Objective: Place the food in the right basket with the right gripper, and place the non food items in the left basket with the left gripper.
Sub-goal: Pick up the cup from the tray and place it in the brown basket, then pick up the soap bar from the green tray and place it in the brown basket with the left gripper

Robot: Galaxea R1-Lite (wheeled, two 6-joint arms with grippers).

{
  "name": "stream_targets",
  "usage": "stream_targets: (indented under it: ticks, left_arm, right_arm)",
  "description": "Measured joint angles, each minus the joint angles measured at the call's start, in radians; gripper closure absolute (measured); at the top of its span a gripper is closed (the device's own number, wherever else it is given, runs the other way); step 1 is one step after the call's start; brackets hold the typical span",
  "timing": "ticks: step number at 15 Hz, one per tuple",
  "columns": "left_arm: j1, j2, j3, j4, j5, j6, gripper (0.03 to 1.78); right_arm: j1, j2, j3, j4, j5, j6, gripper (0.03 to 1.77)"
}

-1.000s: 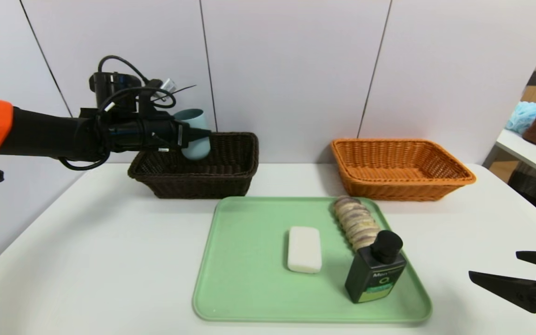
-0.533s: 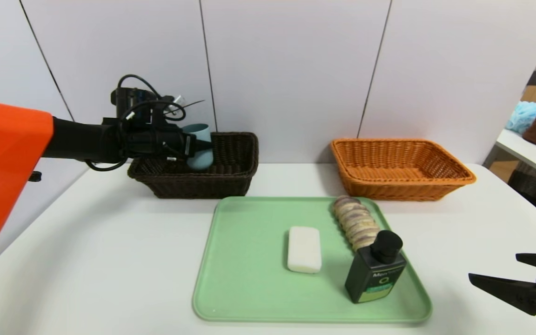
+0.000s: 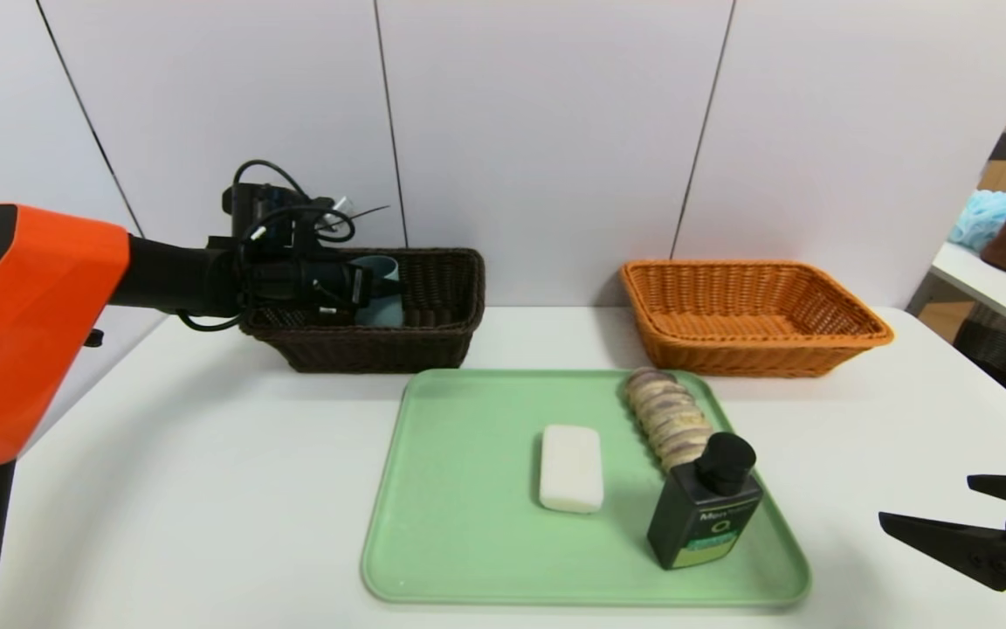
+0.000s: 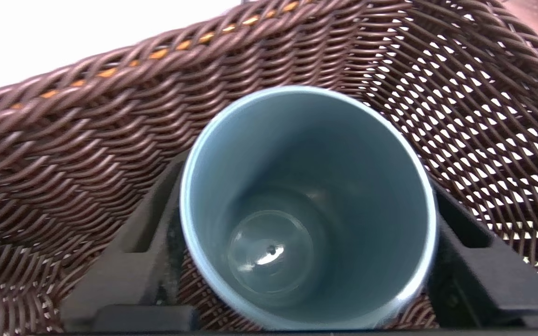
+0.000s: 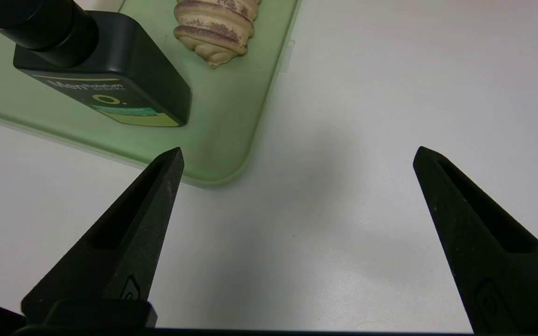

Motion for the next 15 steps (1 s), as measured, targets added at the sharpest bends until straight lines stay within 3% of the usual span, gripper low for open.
stream_targets:
  ticks: [10,15]
  left_arm:
    - [0.0,-0.178,0.061,0.009,0.015,0.001,0.18]
    - [-0.042,-0.336,0.198,0.0,0.017,-0.033,0.15]
  right_arm:
    - [0.0,0.0,-0.001,-0.001,0.0,0.005,0.1]
    - [-0.001,0.0,-0.001,-0.004,0.0,0.006,0.1]
